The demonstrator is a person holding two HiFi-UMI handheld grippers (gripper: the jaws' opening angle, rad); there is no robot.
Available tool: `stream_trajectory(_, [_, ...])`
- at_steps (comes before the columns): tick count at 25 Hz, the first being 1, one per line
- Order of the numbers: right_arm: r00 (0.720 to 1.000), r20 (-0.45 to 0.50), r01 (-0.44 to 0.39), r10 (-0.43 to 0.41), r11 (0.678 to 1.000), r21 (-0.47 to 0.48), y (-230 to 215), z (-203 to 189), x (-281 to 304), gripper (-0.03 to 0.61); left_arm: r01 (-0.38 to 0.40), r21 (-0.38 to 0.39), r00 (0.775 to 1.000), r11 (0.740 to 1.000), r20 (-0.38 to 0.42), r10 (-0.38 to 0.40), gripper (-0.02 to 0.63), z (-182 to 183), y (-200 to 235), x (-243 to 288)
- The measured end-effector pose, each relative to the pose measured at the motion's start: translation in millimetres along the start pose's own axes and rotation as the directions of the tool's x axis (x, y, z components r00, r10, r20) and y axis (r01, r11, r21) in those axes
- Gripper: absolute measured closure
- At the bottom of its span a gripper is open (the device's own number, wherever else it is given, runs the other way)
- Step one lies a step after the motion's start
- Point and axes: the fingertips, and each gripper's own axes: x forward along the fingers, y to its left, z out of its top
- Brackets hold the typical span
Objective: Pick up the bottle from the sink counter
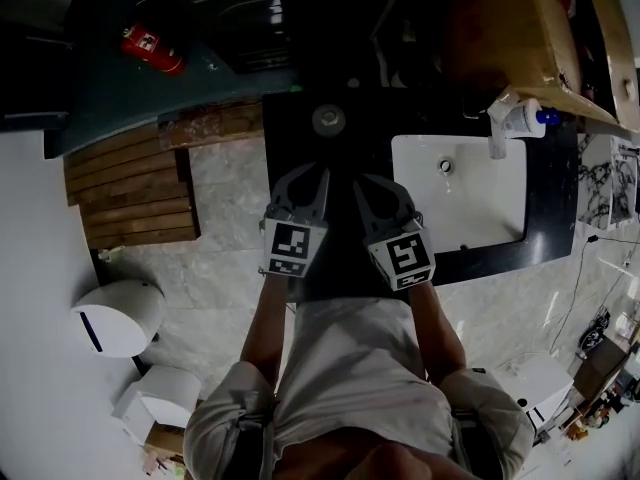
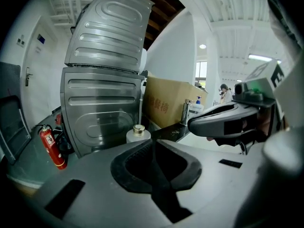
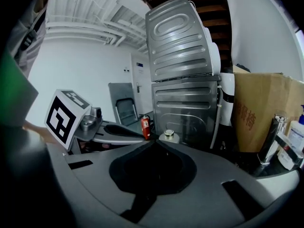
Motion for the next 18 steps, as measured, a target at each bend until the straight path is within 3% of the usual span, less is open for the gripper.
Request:
stream_trajectory(16, [0.998,-0.017,-0.065,0.065,0.998,0.023,-14,-17,27,0.583,-0.063,0.022,0.997,0.998,-0.05,0.064,0.606,-15,18,27])
stream_trajectory(18, [0.996,-0.019,-0.086,0.087,0.996,0.022,-13,-17,30,0.584,-0.068,0.024,0.996,0.997,-0.064,0.07,0.519,-17,19,30])
